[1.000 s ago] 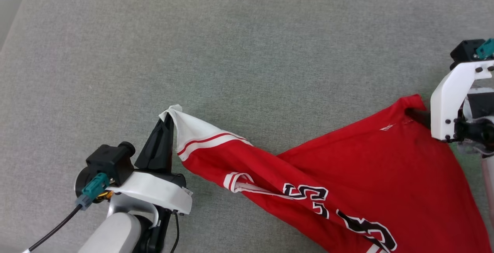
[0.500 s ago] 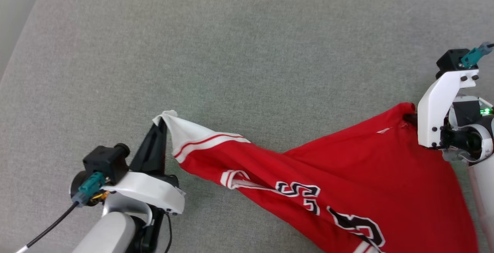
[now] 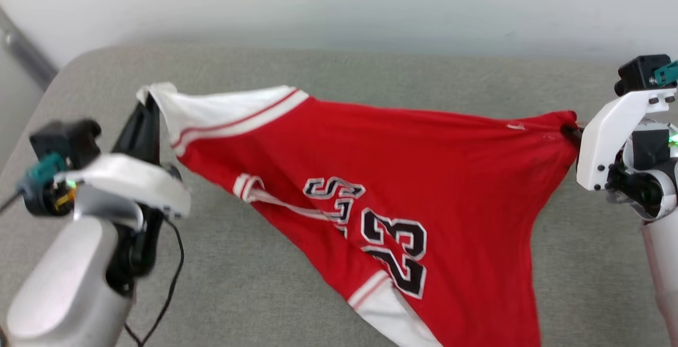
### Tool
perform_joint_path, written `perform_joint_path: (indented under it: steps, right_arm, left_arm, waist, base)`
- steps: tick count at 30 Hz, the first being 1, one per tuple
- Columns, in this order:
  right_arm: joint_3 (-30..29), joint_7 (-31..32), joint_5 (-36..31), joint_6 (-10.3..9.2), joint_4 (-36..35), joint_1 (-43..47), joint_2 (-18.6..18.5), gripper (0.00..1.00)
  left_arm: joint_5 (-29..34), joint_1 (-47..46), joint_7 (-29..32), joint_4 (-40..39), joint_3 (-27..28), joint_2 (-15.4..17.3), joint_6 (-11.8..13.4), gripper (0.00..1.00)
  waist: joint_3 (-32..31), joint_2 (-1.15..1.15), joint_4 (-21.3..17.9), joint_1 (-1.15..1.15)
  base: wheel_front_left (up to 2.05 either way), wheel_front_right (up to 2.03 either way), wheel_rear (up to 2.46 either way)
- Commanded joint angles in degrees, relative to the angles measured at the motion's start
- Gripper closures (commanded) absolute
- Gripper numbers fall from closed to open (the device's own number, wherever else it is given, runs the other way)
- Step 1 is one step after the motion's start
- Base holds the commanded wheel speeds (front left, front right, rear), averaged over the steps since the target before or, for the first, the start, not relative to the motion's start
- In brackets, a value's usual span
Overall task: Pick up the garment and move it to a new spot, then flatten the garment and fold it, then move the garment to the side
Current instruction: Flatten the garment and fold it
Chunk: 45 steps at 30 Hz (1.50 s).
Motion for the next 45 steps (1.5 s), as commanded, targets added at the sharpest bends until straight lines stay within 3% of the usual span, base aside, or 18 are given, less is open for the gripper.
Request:
perform_joint_path:
  steps: [1,11,28,37,45]
  right_arm:
    - [-0.1,-0.8,-0.6,-0.06,0.5,-1.1,-0.2,1.0]
    - [-1.9,-8.7,-5.2,-0.08,4.0,-13.1,0.0,1.0]
    - [-3.6,-18.5,-10.9,-0.09,3.6,-44.2,-1.8,1.0]
    - [-0.7,-23.2,-10.6,-0.08,6.8,-57.3,-3.3,1.0]
    - [4.5,-26.7,-8.9,-0.08,12.8,-61.7,-3.6,1.0]
  left_arm:
    - [-0.2,-2.3,0.4,1.0,0.3,0.1,-0.2,1.0]
    - [1.5,-23.4,3.4,15.8,-1.1,-1.2,-5.0,1.0]
    - [7.0,-63.8,0.5,28.7,0.2,0.9,-10.3,1.0]
    - [8.0,-73.2,0.1,30.0,-0.1,0.3,-10.9,1.0]
    - [6.6,-70.9,-0.9,31.5,0.0,-0.5,-11.4,1.0]
  waist:
    - [-2.0,0.0,-1.8,0.0]
    - [1.0,0.0,-3.8,0.0]
    - [21.8,0.0,-5.5,0.0]
    - [30.5,0.0,-5.0,0.0]
    - [34.7,0.0,-4.5,0.0]
  base:
    - [0.0,0.0,0.0]
    - [0.0,0.0,0.0]
    - [0.0,0.0,0.0]
    - [0.0,0.0,0.0]
    - [0.0,0.0,0.0]
